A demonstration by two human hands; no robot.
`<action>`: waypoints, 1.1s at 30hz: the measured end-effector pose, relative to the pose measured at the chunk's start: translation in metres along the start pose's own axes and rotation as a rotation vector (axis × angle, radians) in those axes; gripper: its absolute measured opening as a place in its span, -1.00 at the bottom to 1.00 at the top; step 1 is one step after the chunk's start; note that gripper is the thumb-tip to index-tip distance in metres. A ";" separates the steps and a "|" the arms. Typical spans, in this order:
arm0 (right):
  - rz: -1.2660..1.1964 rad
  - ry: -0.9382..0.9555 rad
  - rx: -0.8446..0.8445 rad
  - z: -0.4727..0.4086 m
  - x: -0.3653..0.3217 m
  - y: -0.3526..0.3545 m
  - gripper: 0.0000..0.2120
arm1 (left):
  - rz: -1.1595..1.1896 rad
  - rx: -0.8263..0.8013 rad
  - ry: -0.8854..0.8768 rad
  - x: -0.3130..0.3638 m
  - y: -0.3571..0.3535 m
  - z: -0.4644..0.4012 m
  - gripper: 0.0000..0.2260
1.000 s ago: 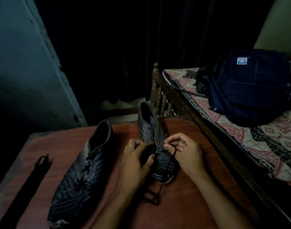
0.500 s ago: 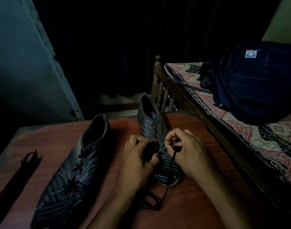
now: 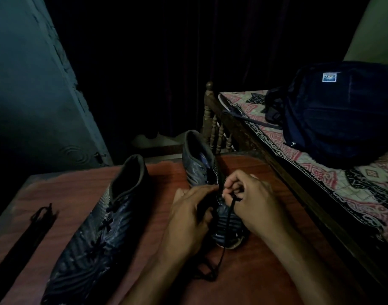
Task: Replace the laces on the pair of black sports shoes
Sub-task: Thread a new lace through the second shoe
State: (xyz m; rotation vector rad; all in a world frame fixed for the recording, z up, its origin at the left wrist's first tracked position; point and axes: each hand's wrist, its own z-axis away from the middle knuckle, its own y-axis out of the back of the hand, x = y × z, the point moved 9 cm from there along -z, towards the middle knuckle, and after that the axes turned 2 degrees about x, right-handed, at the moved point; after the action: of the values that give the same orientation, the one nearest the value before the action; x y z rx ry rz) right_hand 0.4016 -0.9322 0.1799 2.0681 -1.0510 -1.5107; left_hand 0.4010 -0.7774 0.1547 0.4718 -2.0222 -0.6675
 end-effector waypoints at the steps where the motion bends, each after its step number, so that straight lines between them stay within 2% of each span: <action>1: 0.003 -0.006 0.003 0.000 0.000 0.000 -0.61 | 0.005 -0.005 0.003 -0.001 -0.001 0.000 -0.48; 14: -0.204 -0.147 -0.085 -0.004 0.012 -0.003 -0.72 | 0.043 -0.009 0.011 0.003 -0.002 0.003 -0.52; 20: -0.244 -0.168 -0.075 -0.007 0.018 0.000 -0.71 | 0.084 -0.019 0.028 0.002 -0.004 0.004 -0.61; 25: -0.292 -0.203 -0.136 -0.005 0.018 -0.004 -0.76 | 0.091 -0.007 0.053 0.002 -0.001 0.003 -0.69; 33: -0.367 -0.155 -0.255 -0.007 0.018 -0.003 -0.82 | 0.103 0.042 0.101 -0.002 -0.001 0.000 -0.76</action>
State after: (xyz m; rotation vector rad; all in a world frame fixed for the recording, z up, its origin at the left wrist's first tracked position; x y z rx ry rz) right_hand 0.4123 -0.9448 0.1683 2.0630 -0.5063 -1.8950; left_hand 0.4024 -0.7769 0.1526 0.4146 -1.9540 -0.5287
